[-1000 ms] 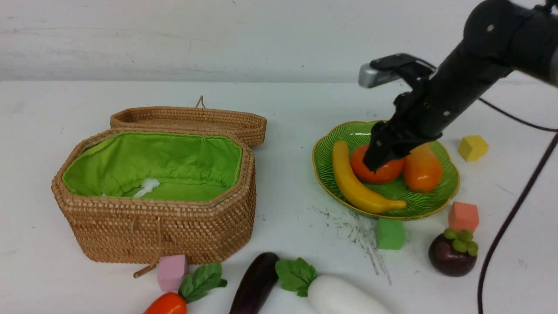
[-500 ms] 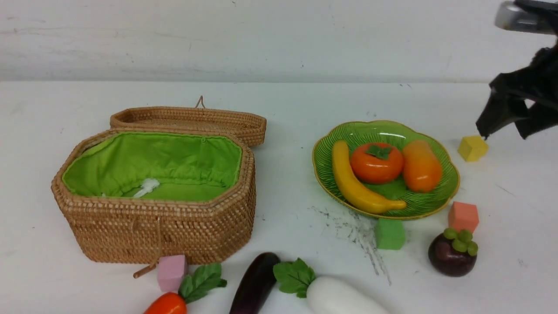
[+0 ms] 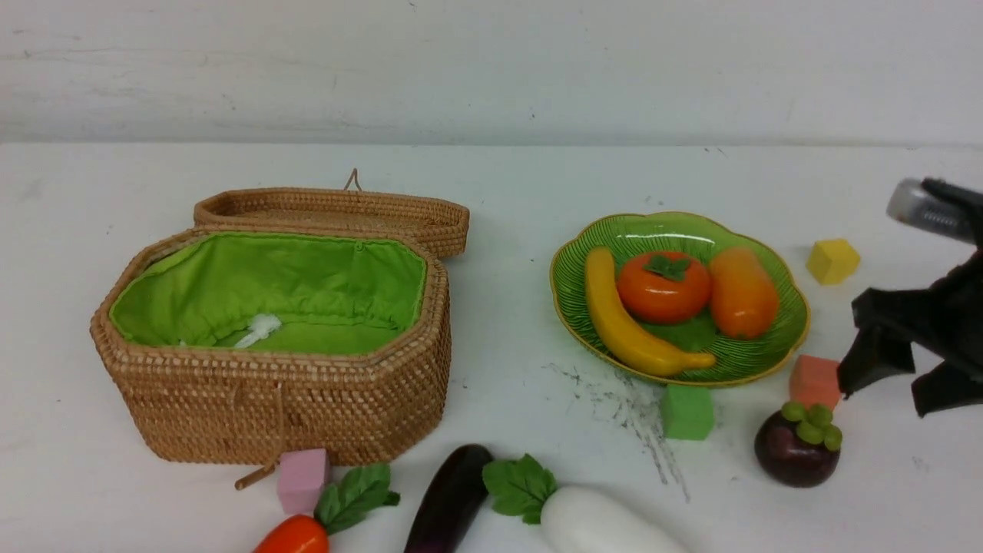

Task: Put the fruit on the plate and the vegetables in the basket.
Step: Use the right arm to grab a mangosteen and put it into the right plate

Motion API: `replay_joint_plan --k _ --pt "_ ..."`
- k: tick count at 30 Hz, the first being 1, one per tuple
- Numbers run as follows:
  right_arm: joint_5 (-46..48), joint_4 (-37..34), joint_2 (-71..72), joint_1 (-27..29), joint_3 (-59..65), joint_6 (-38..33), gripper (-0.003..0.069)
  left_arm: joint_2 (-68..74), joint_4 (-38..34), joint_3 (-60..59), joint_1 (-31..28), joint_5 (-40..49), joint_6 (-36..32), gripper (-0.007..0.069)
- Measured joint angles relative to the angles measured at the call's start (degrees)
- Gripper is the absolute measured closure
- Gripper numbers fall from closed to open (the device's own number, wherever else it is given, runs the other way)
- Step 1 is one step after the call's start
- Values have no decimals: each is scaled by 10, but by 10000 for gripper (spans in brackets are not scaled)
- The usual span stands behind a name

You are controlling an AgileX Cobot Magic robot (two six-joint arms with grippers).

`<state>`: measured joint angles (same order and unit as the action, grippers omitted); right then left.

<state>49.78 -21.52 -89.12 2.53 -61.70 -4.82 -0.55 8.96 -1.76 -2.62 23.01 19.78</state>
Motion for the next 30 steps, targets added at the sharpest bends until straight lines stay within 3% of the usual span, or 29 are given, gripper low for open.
replay_joint_plan --k 5,9,19,30 --pt "-47 -21 -27 0 13 2 106 0 0 0 0 0 0 386" --pt "-56 -38 -42 -15 13 -37 101 0 0 0 0 0 0 386" --pt "-69 1 -81 -71 13 -40 10 0 0 0 0 0 0 386" --pt "-77 3 -130 -73 12 -37 64 0 0 0 0 0 0 386"
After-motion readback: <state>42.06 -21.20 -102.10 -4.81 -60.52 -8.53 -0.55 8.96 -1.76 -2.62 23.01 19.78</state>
